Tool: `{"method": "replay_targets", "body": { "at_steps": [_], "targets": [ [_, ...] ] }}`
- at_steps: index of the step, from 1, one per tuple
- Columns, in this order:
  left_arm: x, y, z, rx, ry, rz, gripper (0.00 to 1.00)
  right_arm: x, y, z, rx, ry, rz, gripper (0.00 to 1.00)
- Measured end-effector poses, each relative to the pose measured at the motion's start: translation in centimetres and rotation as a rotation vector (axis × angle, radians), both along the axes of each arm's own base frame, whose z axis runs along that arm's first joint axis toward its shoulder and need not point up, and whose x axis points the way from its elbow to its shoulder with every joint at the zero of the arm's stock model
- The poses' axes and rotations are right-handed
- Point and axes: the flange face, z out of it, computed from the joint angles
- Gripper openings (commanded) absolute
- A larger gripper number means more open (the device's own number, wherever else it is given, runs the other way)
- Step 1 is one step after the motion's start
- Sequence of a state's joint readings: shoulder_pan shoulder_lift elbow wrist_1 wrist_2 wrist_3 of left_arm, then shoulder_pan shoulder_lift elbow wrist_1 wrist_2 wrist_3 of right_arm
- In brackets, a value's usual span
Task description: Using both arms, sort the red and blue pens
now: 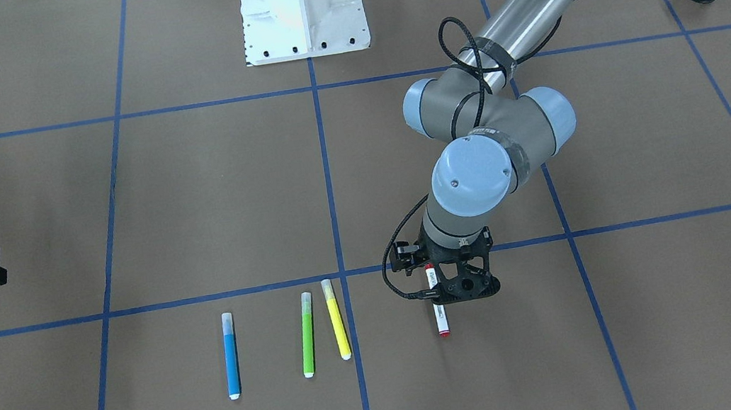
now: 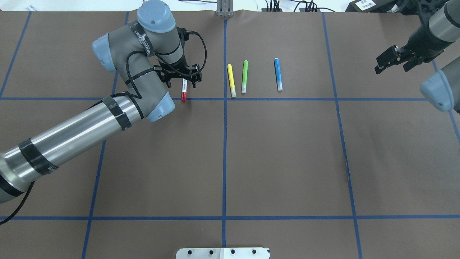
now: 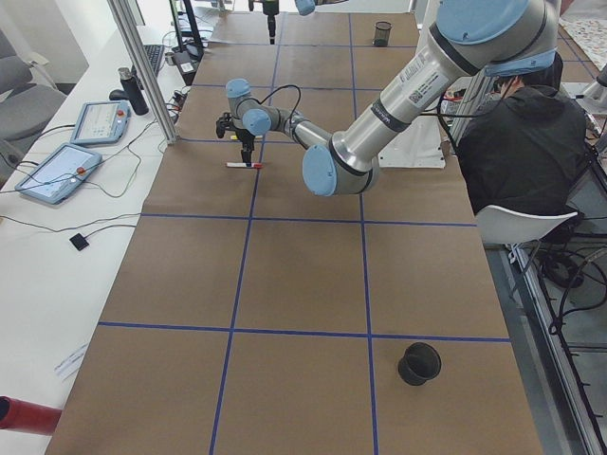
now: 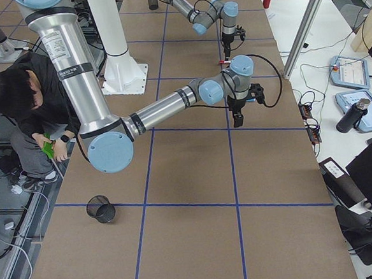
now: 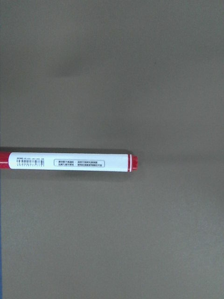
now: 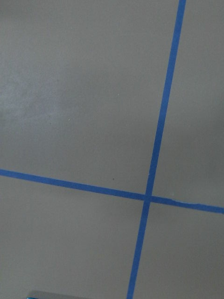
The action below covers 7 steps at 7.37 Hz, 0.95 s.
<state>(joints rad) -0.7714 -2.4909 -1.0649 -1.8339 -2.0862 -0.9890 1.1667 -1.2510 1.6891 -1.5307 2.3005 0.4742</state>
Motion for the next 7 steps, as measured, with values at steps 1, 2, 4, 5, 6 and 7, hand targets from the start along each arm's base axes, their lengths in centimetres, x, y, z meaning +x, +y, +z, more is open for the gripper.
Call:
{"method": "replay_targets", "body": {
  "at_steps": [1, 2, 4, 5, 6, 7],
  "targets": [
    [0.6, 0.1, 0.6, 0.005, 0.000, 0.003, 0.78, -0.6, -0.7, -0.4, 0.001, 0.000, -0.003, 0.99],
    [0.9, 0.1, 0.9, 0.009, 0.002, 0.005, 0.69, -1.2, -1.6, -0.7, -0.001, 0.002, -0.006, 0.99],
    [1.2, 0.3, 1.2, 0.010, 0.003, 0.008, 0.64, -2.0, -2.4, -0.9, -0.003, 0.006, -0.010, 0.99],
    [1.4, 0.5, 1.3, 0.011, 0.003, 0.011, 0.63, -2.2, -2.5, -1.0, -0.002, 0.006, -0.012, 0.99],
    [1.6, 0.6, 1.3, 0.011, 0.003, 0.015, 0.53, -2.4, -2.6, -1.1, 0.000, 0.006, -0.015, 0.99],
    [1.9, 0.9, 1.3, 0.011, 0.003, 0.019, 0.43, -2.7, -2.8, -1.3, 0.000, 0.006, -0.017, 0.99]
  ]
}}
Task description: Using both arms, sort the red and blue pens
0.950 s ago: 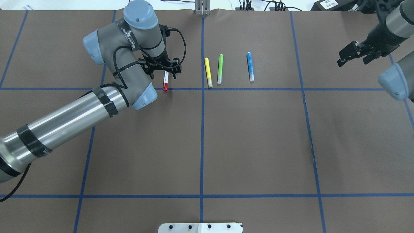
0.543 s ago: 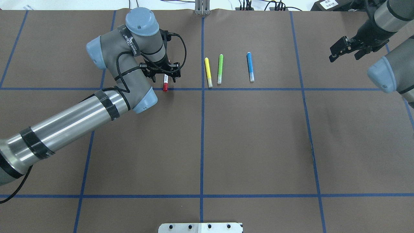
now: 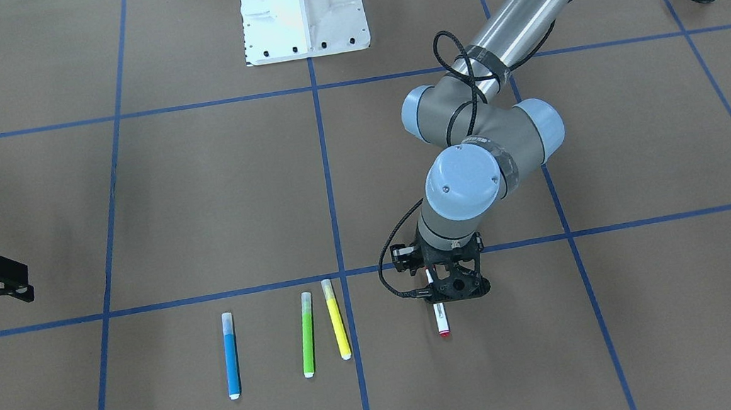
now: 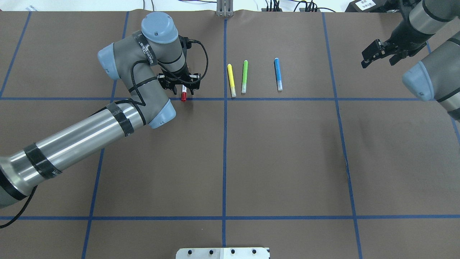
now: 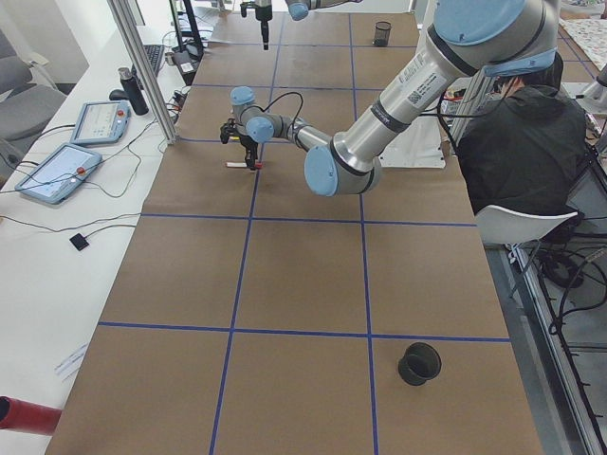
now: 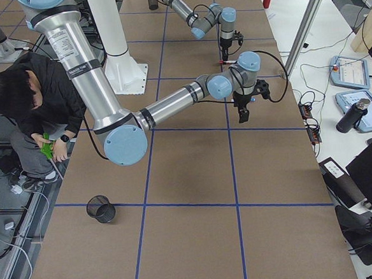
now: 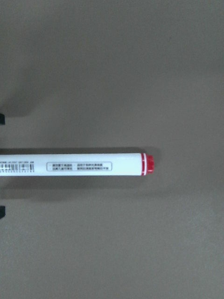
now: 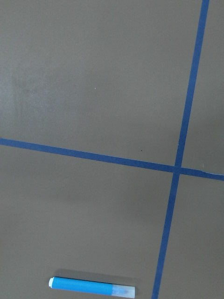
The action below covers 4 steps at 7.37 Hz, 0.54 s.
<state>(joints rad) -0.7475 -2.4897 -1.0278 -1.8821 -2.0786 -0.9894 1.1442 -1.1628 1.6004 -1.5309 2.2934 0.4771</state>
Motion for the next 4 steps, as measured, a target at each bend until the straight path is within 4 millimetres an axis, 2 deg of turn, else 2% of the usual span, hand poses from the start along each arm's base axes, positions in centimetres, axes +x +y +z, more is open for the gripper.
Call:
{"method": "replay_targets", "body": {
  "at_steps": [2, 4],
  "targets": [
    [0.36, 0.33, 0.05, 0.000, -0.001, 0.006, 0.00, -0.59, -0.78, -0.22, -0.002, 0.002, -0.003, 0.99],
    [0.44, 0.50, -0.24, 0.015, -0.001, 0.008, 0.00, -0.70, -1.10, -0.31, -0.005, 0.003, -0.001, 0.99]
  ]
}}
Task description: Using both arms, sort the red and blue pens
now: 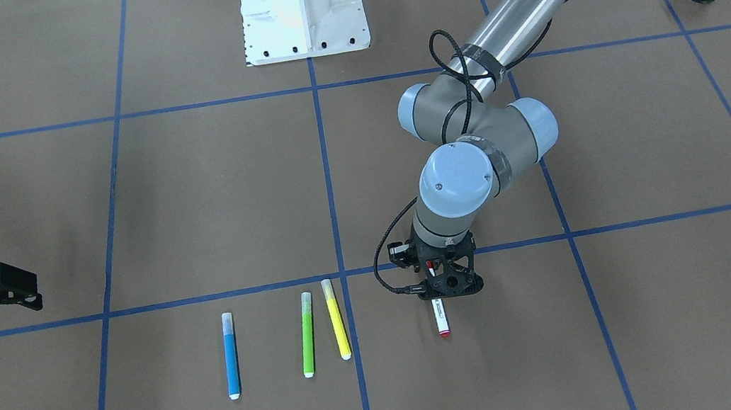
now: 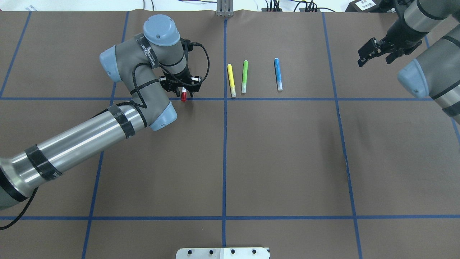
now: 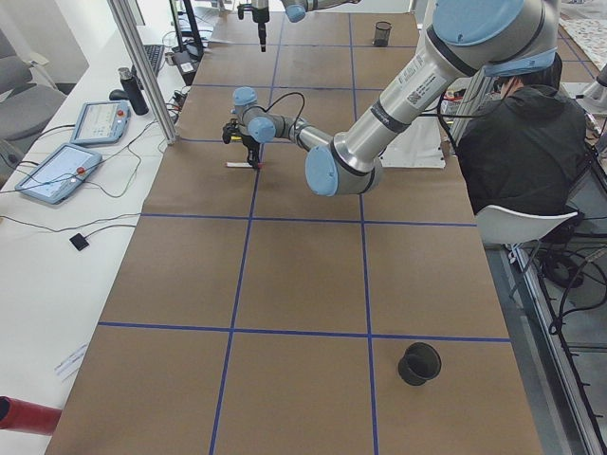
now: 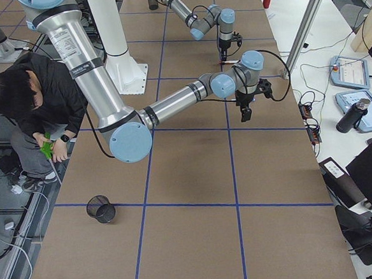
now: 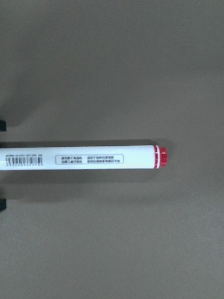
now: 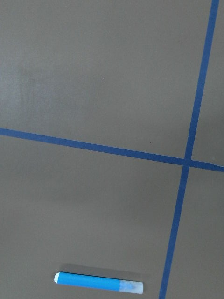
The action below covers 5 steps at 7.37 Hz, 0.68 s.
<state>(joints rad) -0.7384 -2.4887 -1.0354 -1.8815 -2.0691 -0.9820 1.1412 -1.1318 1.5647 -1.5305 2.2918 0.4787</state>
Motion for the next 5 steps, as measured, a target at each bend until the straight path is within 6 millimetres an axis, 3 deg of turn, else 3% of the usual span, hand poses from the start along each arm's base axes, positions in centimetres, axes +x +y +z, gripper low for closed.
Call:
{"method": "replay_targets", "body": {
  "at_steps": [2, 3, 5],
  "targets": [
    [-1.5, -0.7, -1.2, 0.002, 0.009, -0.023, 0.00, -0.4, -0.2, -0.6, -0.008, 0.002, 0.019, 0.99],
    [-2.9, -1.6, -1.7, -0.010, 0.006, -0.045, 0.00, -1.5, -0.3, -1.5, -0.018, 0.003, 0.033, 0.99],
    [-7.5, -4.1, -2.5, -0.091, 0.011, -0.079, 0.00, -5.2, -1.1, -3.0, -0.024, 0.035, 0.060, 0.99]
  ]
}}
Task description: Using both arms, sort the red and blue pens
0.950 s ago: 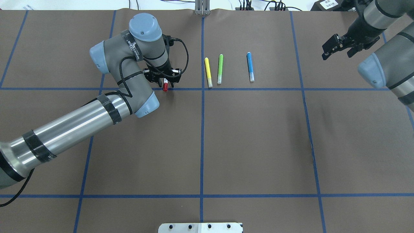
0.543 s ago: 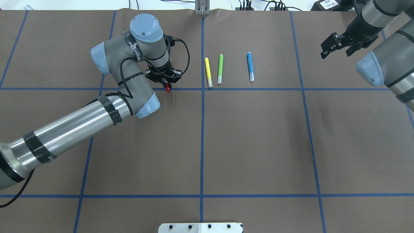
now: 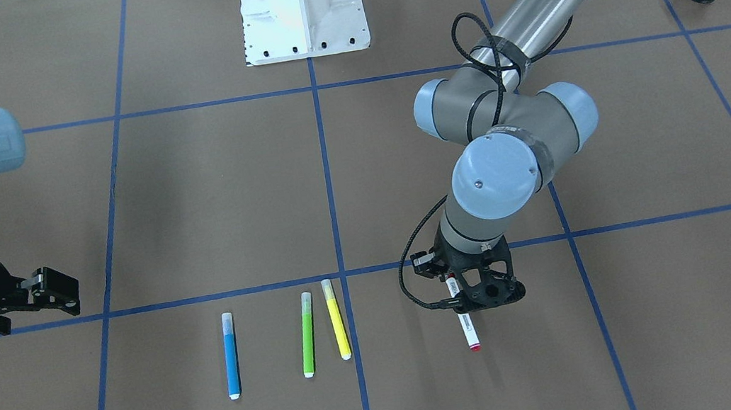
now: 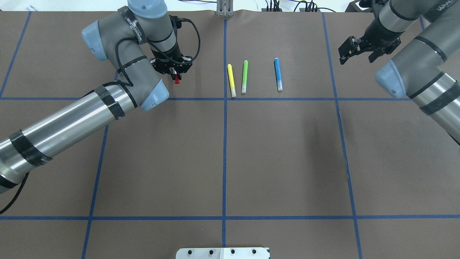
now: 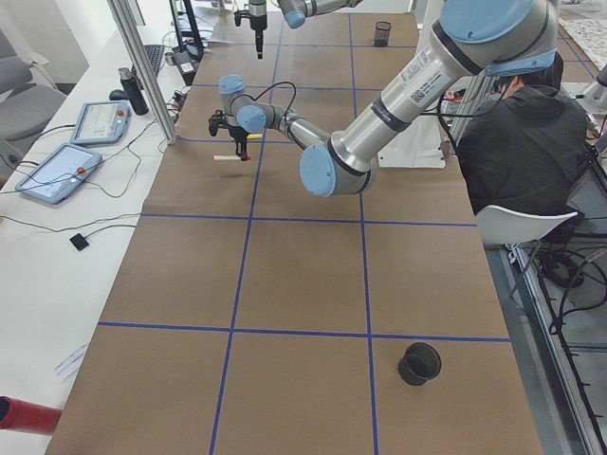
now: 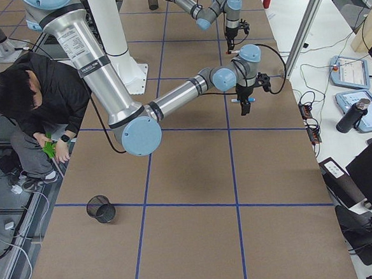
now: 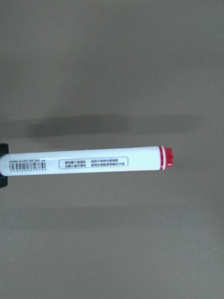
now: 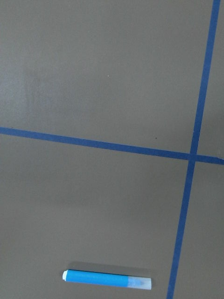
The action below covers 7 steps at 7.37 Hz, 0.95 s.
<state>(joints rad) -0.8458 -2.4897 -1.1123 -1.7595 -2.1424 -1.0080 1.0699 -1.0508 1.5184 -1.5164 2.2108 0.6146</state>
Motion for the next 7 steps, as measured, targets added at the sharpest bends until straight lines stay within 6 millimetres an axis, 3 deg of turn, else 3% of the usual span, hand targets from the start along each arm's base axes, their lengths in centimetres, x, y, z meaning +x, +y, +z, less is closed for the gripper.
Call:
{"method": "replay_targets", "body": {
  "at_steps": [1, 3, 4, 6, 7],
  "targets": [
    [-3.1, -1.1, -0.8, -0.065, 0.014, -0.010, 0.00, -1.7, -1.4, -0.7, 0.002, 0.011, 0.004, 0.99],
    [-8.5, -1.4, -2.3, -0.187, -0.010, -0.039, 0.00, -5.4, -4.0, -2.0, 0.022, 0.008, -0.013, 0.99],
    [-12.1, -1.0, -1.5, -0.206, -0.020, -0.062, 0.00, -7.5, -4.6, -2.9, 0.038, 0.008, -0.027, 0.98],
    [-20.1, 0.7, 2.6, -0.229, -0.051, -0.096, 0.00, -10.3, -5.1, -3.6, 0.045, 0.028, -0.034, 0.97],
    [-22.7, 2.1, 3.6, -0.267, -0.078, -0.108, 0.00, -11.1, -5.3, -3.8, 0.033, 0.031, -0.026, 0.95]
  ]
}}
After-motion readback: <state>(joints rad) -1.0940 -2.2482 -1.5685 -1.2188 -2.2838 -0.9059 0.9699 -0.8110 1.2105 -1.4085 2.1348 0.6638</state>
